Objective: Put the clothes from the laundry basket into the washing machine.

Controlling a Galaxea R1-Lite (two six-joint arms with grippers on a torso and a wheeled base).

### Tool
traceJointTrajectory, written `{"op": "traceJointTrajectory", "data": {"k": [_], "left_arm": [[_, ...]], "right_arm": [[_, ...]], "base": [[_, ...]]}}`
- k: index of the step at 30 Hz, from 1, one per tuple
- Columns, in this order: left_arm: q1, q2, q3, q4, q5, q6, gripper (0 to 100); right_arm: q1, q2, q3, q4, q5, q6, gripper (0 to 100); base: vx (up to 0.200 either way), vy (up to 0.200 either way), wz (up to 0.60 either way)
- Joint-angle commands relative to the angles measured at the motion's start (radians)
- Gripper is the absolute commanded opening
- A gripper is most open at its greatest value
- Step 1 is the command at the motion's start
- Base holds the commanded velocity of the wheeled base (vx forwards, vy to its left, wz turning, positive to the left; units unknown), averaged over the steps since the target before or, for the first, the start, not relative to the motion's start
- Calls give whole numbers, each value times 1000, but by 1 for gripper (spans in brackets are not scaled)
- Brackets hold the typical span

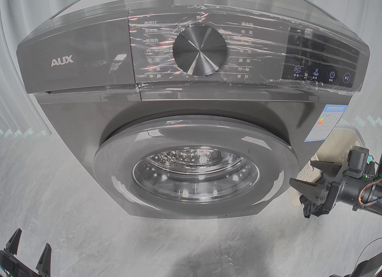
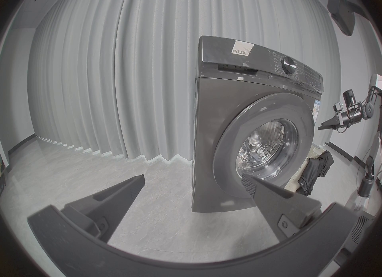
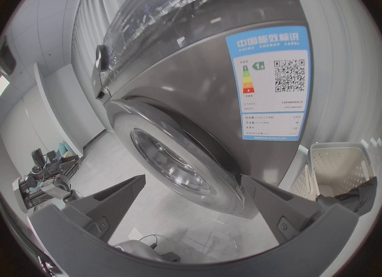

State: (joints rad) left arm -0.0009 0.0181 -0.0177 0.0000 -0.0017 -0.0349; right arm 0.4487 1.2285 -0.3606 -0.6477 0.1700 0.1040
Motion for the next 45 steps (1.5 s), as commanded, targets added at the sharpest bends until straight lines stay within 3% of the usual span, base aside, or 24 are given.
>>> {"op": "traceJointTrajectory", "data": {"k": [1,12,18,29,39,45], "left_arm": [[1,-17,16,0,0,-2,100],[-1,-17,16,0,0,-2,100],[1,-17,16,0,0,-2,100],[-1,-17,16,0,0,0,100],[-1,-17,16,0,0,-2,100],[-1,-17,16,0,0,-3,100]], "right_arm": [[4,72,-29,-1,-9,2,100],[38,170,-67,-47,-14,0,100],[47,238,-60,-150,-26,-3,100],[79,124,42,-139,-20,-4,100],[80,146,14,-152,-18,-4,100],[82,163,23,-152,-17,-6,100]], "base": [[0,0,0],[0,0,0],[0,0,0],[0,0,0],[0,0,0],[-200,0,0]]}}
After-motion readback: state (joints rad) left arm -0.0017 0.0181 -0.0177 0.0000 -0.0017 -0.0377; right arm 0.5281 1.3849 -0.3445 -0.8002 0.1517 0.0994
